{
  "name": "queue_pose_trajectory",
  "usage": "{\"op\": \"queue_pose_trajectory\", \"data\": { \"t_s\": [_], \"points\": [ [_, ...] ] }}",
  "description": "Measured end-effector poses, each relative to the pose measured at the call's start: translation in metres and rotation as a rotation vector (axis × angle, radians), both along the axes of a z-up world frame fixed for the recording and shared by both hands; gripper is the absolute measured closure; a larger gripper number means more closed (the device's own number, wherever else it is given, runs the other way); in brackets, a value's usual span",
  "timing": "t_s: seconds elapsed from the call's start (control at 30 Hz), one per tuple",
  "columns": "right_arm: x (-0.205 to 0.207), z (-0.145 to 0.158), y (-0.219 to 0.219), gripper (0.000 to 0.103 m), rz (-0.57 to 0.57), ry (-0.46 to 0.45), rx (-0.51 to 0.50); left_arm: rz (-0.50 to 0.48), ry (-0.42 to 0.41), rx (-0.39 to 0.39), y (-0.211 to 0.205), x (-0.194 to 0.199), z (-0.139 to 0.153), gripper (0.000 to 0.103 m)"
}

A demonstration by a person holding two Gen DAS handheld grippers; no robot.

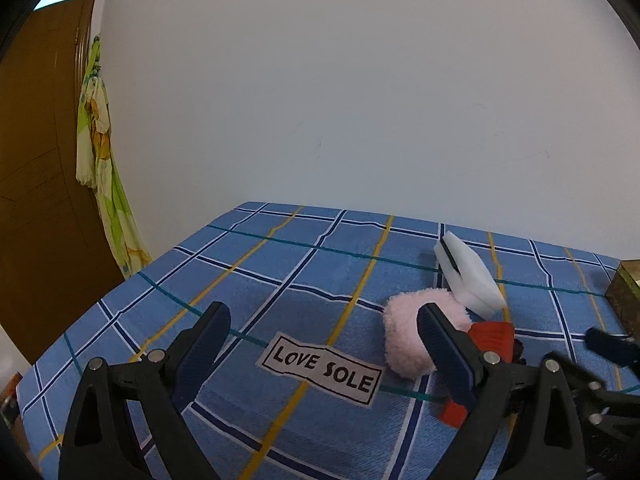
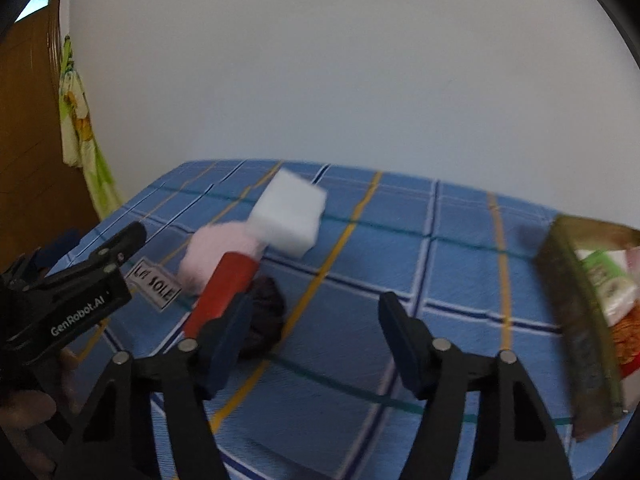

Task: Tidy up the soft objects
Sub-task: 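Grasp the dark maroon scrunchie with the right tool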

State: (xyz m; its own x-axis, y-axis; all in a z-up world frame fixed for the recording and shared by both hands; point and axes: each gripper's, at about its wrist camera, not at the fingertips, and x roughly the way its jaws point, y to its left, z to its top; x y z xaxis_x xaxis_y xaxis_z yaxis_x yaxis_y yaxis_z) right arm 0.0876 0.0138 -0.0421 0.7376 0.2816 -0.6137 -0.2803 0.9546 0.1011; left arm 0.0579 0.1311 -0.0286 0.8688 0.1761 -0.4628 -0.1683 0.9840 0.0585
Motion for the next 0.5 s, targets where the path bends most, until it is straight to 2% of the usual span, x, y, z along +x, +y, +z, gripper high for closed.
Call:
{"op": "queue_pose_trajectory", "data": {
  "t_s": [0.2, 0.33, 0.5],
  "points": [
    [0.020, -0.016, 0.022, 0.041, 0.064, 0.113, 0.043, 0.013, 0.014, -0.009, 0.006, 0.004, -0.003, 0.007],
    [0.028, -0.018, 0.032, 0.042, 0.056, 0.118, 0.042, 0.029, 0.025, -0.049, 0.013, 0.005, -0.004, 0.007],
    [0.039, -0.028, 0.013, 0.043, 0.070, 0.208, 0.200, 0.033, 0.040, -0.076, 0.016, 0.007, -0.006, 0.007]
  ]
}}
